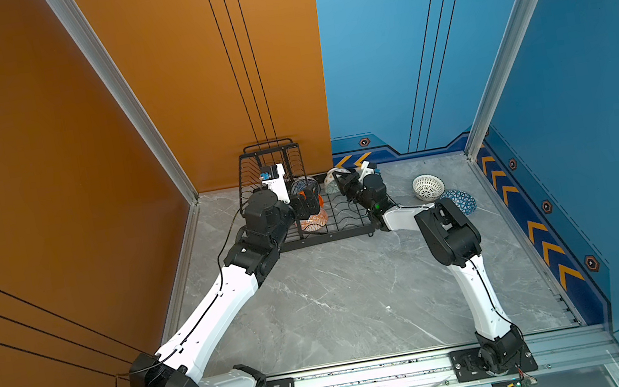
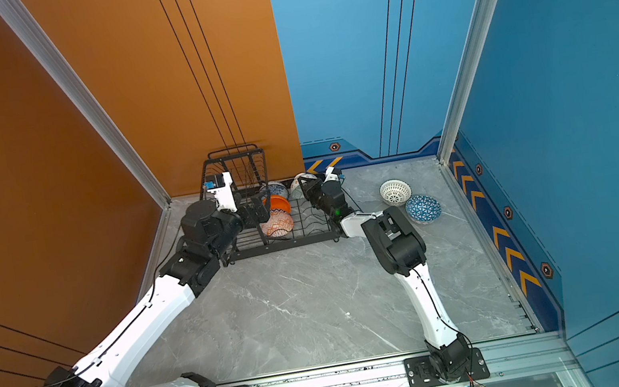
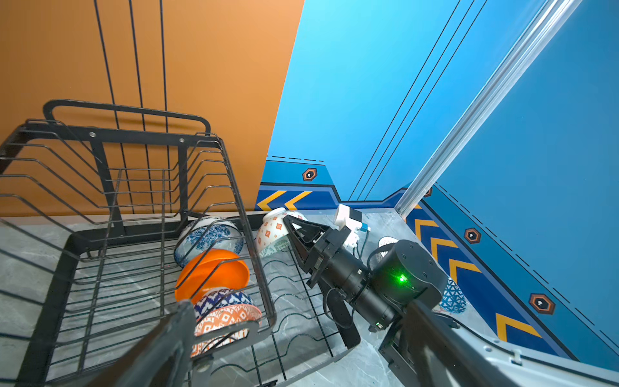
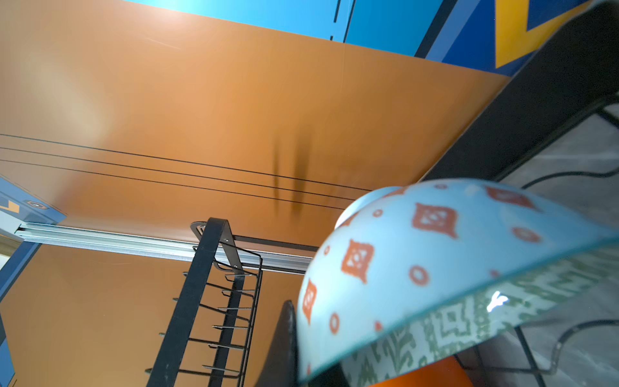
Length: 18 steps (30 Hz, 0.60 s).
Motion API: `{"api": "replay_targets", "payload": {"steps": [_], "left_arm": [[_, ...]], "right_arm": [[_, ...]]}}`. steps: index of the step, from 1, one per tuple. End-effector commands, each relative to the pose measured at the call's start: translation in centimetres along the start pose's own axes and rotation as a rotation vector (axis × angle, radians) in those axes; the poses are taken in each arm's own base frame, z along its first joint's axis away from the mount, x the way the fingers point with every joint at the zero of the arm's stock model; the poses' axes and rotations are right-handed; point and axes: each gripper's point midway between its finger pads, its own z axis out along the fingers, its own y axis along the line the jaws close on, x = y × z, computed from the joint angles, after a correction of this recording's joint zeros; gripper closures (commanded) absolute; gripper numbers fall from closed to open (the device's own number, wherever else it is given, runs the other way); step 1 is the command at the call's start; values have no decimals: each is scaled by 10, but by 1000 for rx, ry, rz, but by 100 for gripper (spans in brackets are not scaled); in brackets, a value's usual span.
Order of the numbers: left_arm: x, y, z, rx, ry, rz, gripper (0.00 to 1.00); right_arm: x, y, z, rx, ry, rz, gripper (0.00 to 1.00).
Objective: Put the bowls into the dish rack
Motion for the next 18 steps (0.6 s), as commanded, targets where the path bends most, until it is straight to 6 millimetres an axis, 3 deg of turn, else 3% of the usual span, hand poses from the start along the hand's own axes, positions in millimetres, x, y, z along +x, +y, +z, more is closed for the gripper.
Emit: {"api": "replay_targets", "payload": {"steps": [1,8,18], "left_arm": [[-15,-10,1,43,-23,-12,2],[-11,-9,6,44,-9,-7,2],[-1,-3,15,62,12,-30,2]], "right_arm": [[-13,36,7,-122,-31,-11,100],[-13,16,15,-92,-43,-9,100],[-12,9,23,-91,-54,-52,100]]}}
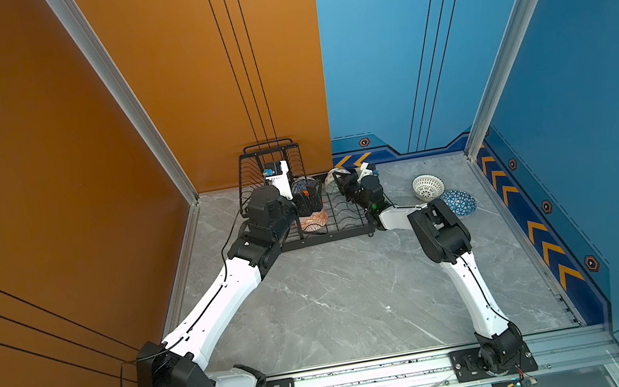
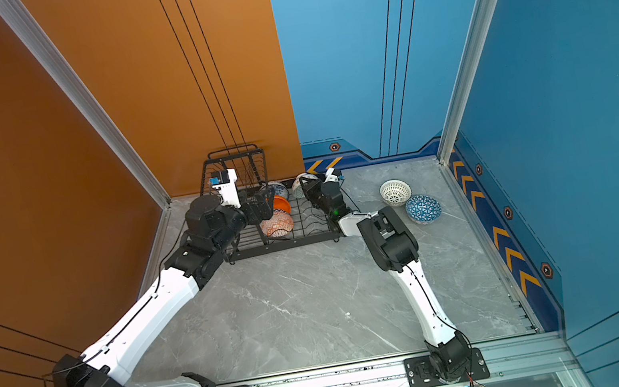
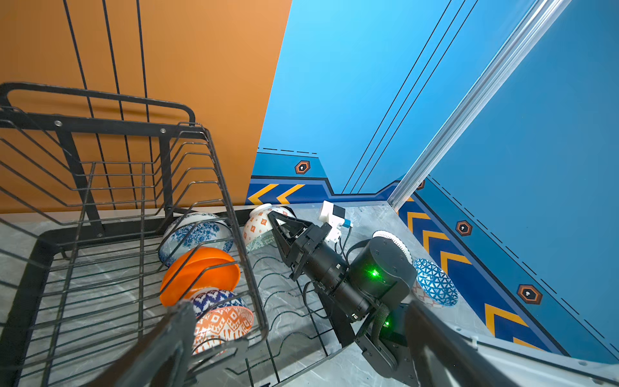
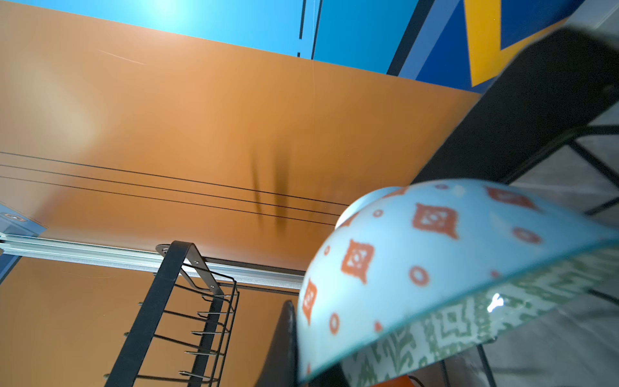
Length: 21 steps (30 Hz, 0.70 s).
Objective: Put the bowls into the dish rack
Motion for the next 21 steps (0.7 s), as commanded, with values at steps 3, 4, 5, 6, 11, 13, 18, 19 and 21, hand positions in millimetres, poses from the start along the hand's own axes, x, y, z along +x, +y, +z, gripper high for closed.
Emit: {"api": "replay_targets", "payload": {"steps": [3,4,5,6,11,13,18,19,21], "left_arm": [[-10,-4,-1,36,-31,-19,2],[-11,-4,-1,36,-33,-21,2],[-11,-4,-2,39,-34,-21,2],[-11,-4,-1,39,-34,-22,2],[-11,-4,0,46,-31,-31,2],[-10,-3,0,45,-30,-31,2],[-9,-1,1,42,-30,-31,2],[-8,-1,1,42,-29,-33,2],[-8,-1,1,46,-29,-35,2]], "right_arm": [[-4,32,8,-92,-34,-45,100],[-5,30,9,-88,-33,-44,100],[-4,29,10,-85,-32,-42,100],[-5,27,11,-84,-35,-41,100],[-5,13,13,-62,-40,-32,100],[-7,19,17,-80,-43,-33,100],[-8,14,17,-67,-49,-34,100],[-8,11,16,-60,-51,-32,100],[-8,7,15,-47,-55,-29,100]]}}
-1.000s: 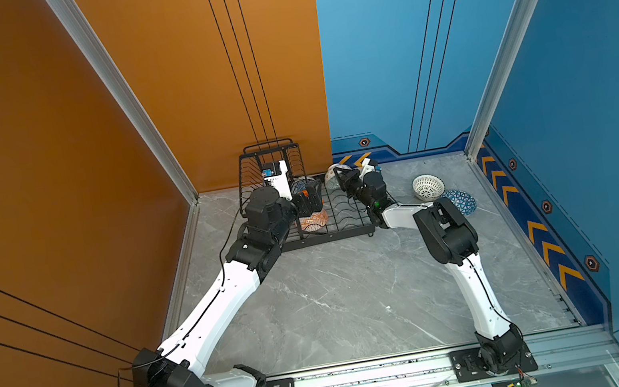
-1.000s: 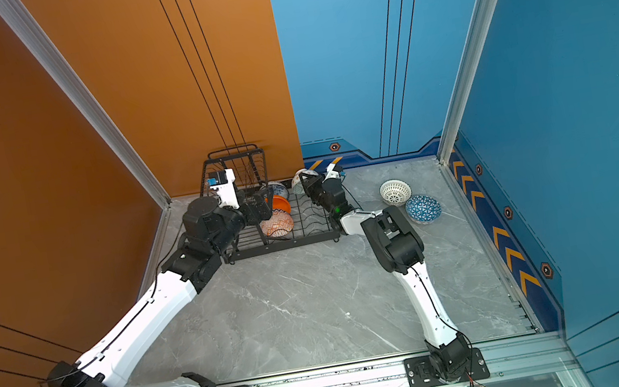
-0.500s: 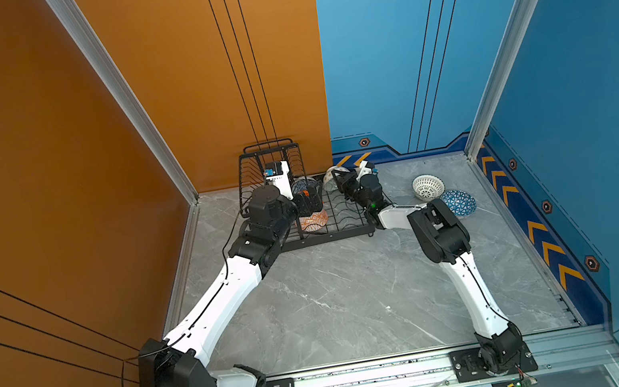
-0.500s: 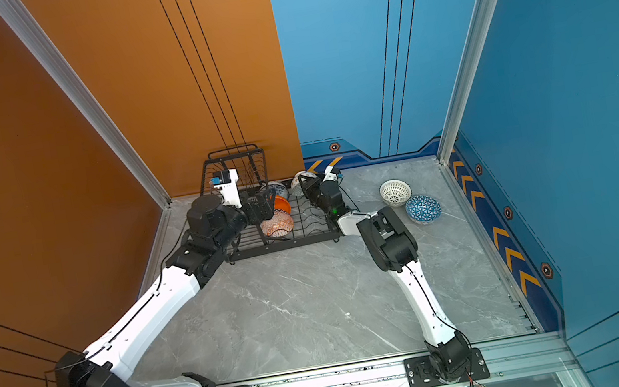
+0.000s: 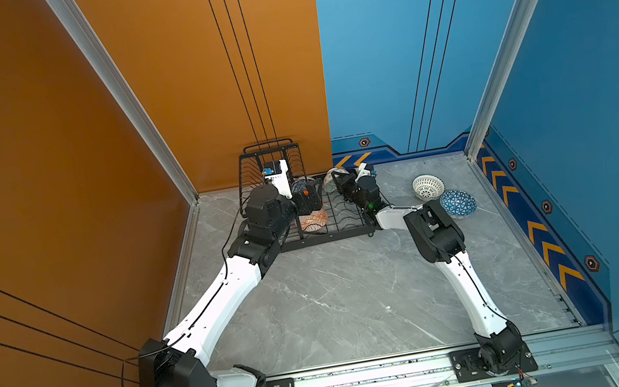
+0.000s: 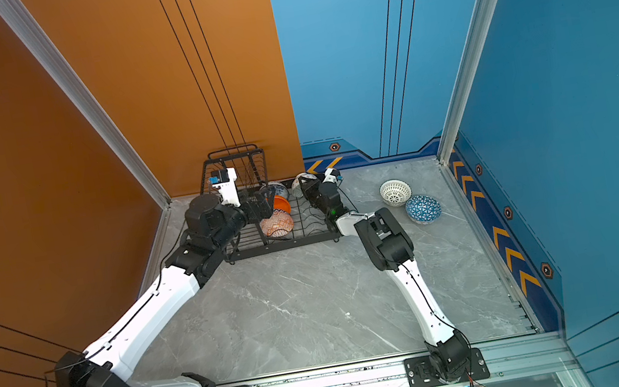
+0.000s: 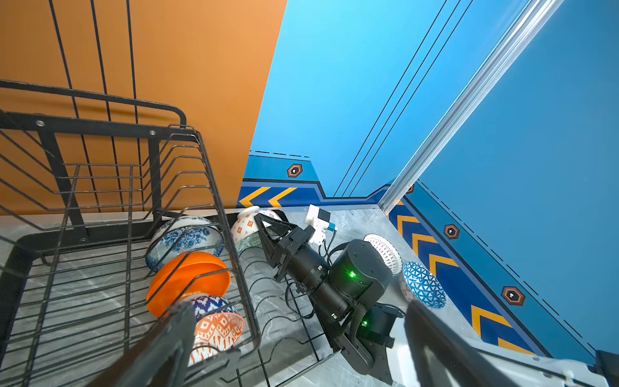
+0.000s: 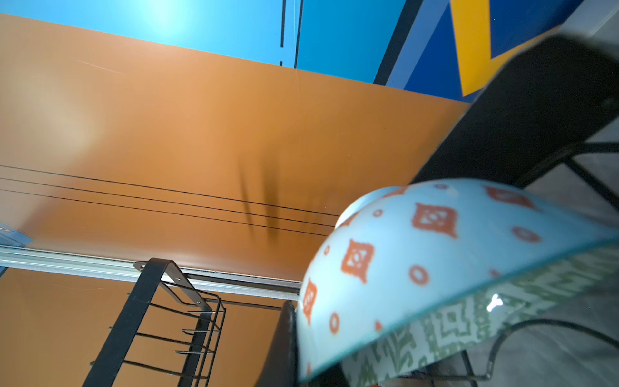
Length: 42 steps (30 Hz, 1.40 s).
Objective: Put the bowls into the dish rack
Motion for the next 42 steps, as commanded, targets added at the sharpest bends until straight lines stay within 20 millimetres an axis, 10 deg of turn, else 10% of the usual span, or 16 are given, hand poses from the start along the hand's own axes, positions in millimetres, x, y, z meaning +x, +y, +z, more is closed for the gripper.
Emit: {"api": "replay_targets", "payload": {"steps": [1,42], "left_arm": [[-2,1,1,19,-10,-16,2],[-7,-3,-8,20,-31,-11,2]], "right_arm": [[-6,24,2,-59,-35,-27,100],[1,-20,-19,206,-83,10,84]]}}
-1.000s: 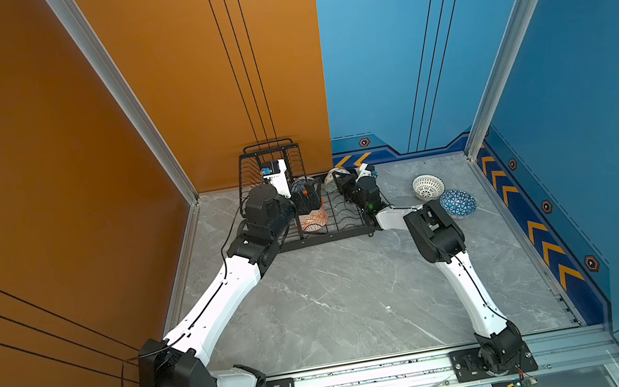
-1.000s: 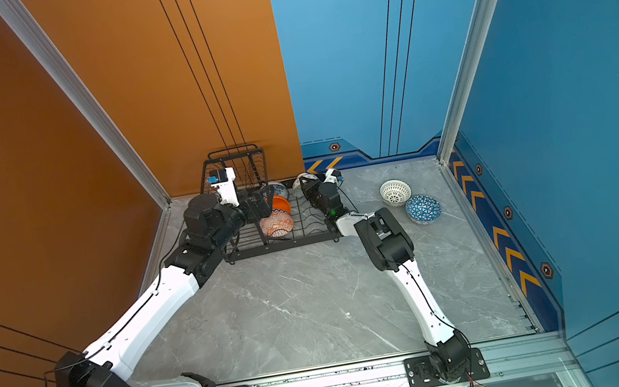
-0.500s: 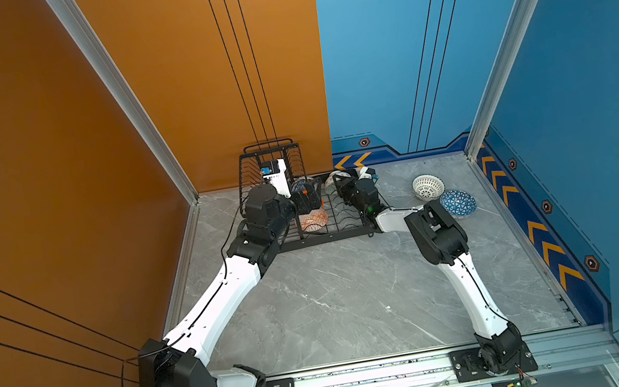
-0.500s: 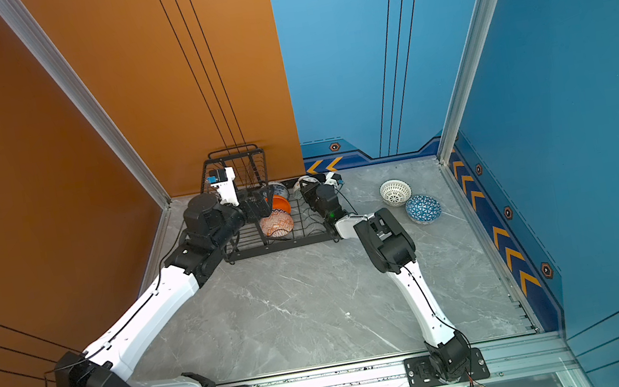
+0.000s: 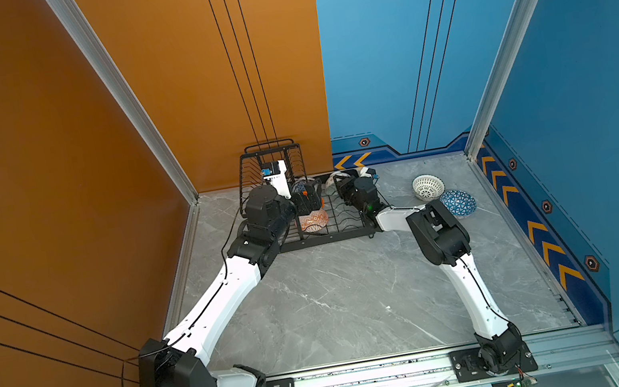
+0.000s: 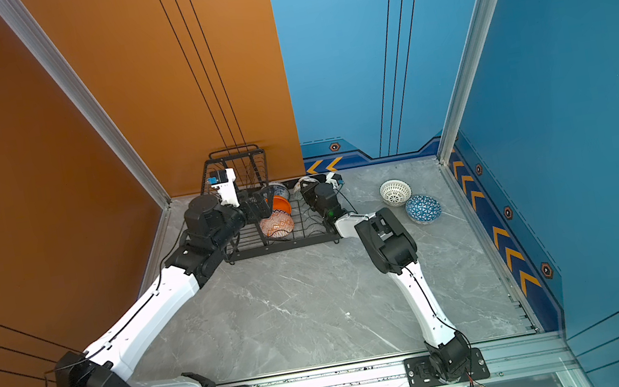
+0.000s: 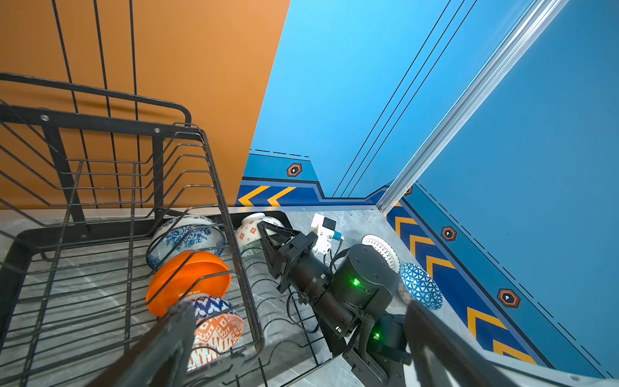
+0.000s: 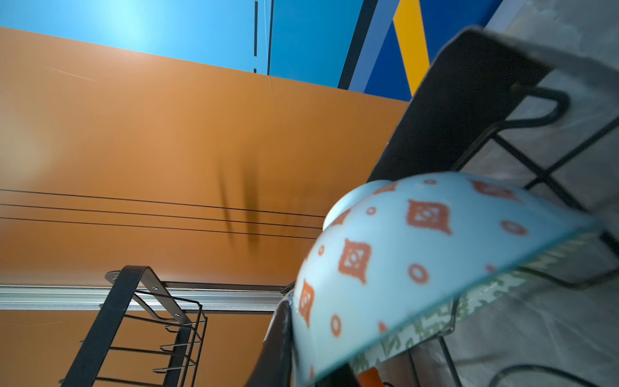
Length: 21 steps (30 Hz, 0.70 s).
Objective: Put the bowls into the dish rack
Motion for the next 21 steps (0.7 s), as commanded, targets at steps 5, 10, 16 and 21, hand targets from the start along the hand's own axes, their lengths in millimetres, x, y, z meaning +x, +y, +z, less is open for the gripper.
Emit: {"api": "replay_targets", "payload": {"steps": [5,10,16,21], "left_arm": [[-8,-5,-8,19,-30,8,2],[-8,-6,-8,20,-31,8,2],[-8,-5,-7,19,-31,8,2],[-8,-6,-8,21,-30,8,2]], "right_arm": [[-5,-9,-2,81,-27,-7,80],[-6,-7,-1,83,-28,-12,75],[-7,-3,-1,82,-27,-17,68],[-10,0,0,88,-32,-32,64]]}}
